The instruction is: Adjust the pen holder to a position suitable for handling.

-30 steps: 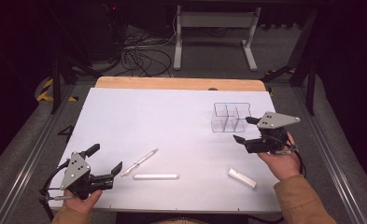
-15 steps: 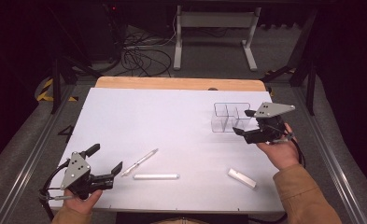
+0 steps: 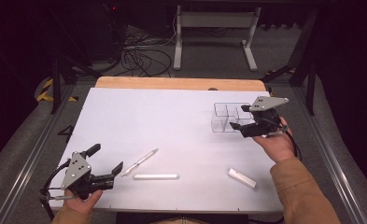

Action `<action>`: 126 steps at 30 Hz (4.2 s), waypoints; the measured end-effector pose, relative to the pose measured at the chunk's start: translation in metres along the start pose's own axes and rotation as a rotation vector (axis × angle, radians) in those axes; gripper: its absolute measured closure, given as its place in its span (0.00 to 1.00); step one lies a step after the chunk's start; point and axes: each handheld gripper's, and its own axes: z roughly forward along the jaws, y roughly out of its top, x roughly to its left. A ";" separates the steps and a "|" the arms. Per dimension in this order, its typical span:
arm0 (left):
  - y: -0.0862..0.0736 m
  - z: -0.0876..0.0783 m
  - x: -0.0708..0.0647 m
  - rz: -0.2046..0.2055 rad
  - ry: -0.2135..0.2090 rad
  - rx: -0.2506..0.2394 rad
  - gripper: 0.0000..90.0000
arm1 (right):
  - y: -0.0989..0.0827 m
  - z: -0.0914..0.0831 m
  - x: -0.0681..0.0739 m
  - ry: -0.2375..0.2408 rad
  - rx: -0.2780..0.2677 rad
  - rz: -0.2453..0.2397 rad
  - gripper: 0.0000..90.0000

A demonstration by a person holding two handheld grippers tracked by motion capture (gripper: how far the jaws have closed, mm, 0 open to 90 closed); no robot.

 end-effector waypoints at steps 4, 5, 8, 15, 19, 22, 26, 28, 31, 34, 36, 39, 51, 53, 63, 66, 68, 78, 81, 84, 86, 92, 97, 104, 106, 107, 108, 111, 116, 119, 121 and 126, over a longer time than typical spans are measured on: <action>0.000 0.001 0.001 -0.002 -0.004 0.002 0.08 | 0.001 0.003 -0.005 -0.002 0.000 0.013 0.27; 0.000 0.001 0.000 -0.001 -0.005 0.001 0.08 | 0.001 0.003 -0.006 0.000 0.001 0.014 0.27; 0.000 0.000 0.000 -0.002 -0.006 -0.002 0.08 | 0.002 0.006 -0.008 -0.002 0.013 0.003 0.28; 0.000 0.000 0.000 0.000 -0.007 -0.001 0.08 | 0.004 0.013 -0.014 -0.009 0.094 -0.073 0.37; 0.000 0.000 0.001 -0.002 -0.008 0.000 0.08 | 0.003 0.020 -0.017 0.004 0.117 -0.074 0.41; 0.000 0.000 0.001 -0.001 -0.009 -0.001 0.08 | 0.002 0.025 -0.022 0.020 0.121 -0.058 0.45; -0.001 0.000 0.001 0.001 -0.011 0.000 0.08 | 0.001 0.031 -0.029 0.044 0.136 -0.033 0.48; -0.001 0.000 0.001 0.000 -0.011 0.000 0.08 | 0.001 0.034 -0.031 0.056 0.144 -0.021 0.49; -0.001 0.000 0.001 0.000 -0.010 0.001 0.08 | 0.000 0.038 -0.033 0.068 0.161 -0.016 0.50; -0.001 0.000 0.001 0.000 -0.010 0.001 0.08 | -0.002 0.045 -0.034 0.082 0.194 -0.015 0.53; -0.001 0.001 0.001 0.000 -0.011 0.002 0.08 | -0.003 0.049 -0.034 0.093 0.210 -0.016 0.53; -0.001 0.001 0.001 0.001 -0.010 0.002 0.08 | -0.004 0.053 -0.036 0.095 0.229 -0.029 0.54; -0.001 0.001 0.001 0.002 -0.012 0.005 0.08 | -0.007 0.069 -0.035 0.117 0.289 -0.044 0.57; -0.001 0.001 0.001 0.002 -0.011 0.005 0.08 | -0.007 0.071 -0.035 0.123 0.304 -0.054 0.57; -0.001 0.002 0.001 -0.002 -0.011 0.006 0.08 | -0.008 0.085 -0.031 0.124 0.344 -0.070 0.58; -0.001 0.002 0.001 -0.004 -0.011 0.005 0.08 | -0.009 0.087 -0.031 0.129 0.354 -0.073 0.58; -0.001 0.002 0.001 -0.005 -0.013 0.007 0.08 | -0.009 0.089 -0.030 0.123 0.362 -0.071 0.59; -0.001 0.002 0.001 -0.004 -0.012 0.008 0.08 | -0.010 0.097 -0.025 0.126 0.406 -0.097 0.68; -0.001 0.002 0.001 -0.003 -0.011 0.006 0.08 | -0.010 0.098 -0.025 0.125 0.410 -0.101 0.68; -0.001 0.002 0.001 -0.004 -0.010 0.006 0.08 | -0.010 0.098 -0.025 0.126 0.410 -0.103 0.69; -0.001 0.002 0.001 -0.003 -0.010 0.006 0.08 | -0.010 0.097 -0.025 0.125 0.413 -0.106 0.70; -0.001 0.002 0.001 -0.005 -0.009 0.008 0.08 | -0.007 0.095 -0.023 0.124 0.434 -0.132 0.76; -0.001 0.002 0.001 -0.001 -0.009 0.007 0.08 | -0.003 0.092 -0.021 0.141 0.440 -0.163 0.90; -0.001 0.002 0.001 -0.004 -0.008 0.006 0.08 | 0.007 0.088 -0.012 0.176 0.448 -0.176 0.96; -0.001 0.002 0.001 -0.002 -0.009 0.006 0.08 | 0.013 0.086 -0.006 0.180 0.423 -0.198 0.97; -0.001 0.002 0.001 -0.002 -0.009 0.006 0.08 | 0.017 0.085 -0.003 0.187 0.412 -0.208 0.97; -0.001 0.002 0.001 -0.002 -0.009 0.006 0.08 | 0.021 0.083 0.000 0.196 0.405 -0.213 0.97; -0.001 0.002 0.001 -0.003 -0.009 0.007 0.08 | 0.032 0.081 0.013 0.225 0.379 -0.252 0.97; -0.001 0.002 0.001 -0.001 -0.011 0.006 0.08 | 0.048 0.083 0.040 0.288 0.353 -0.312 0.97; -0.001 0.001 0.001 -0.003 -0.010 0.007 0.08 | 0.055 0.086 0.057 0.326 0.344 -0.353 0.97; -0.001 0.001 0.001 -0.002 -0.010 0.007 0.08 | 0.059 0.088 0.068 0.357 0.354 -0.367 0.97; -0.001 0.001 0.001 -0.004 -0.011 0.007 0.08 | 0.065 0.094 0.088 0.408 0.365 -0.384 0.97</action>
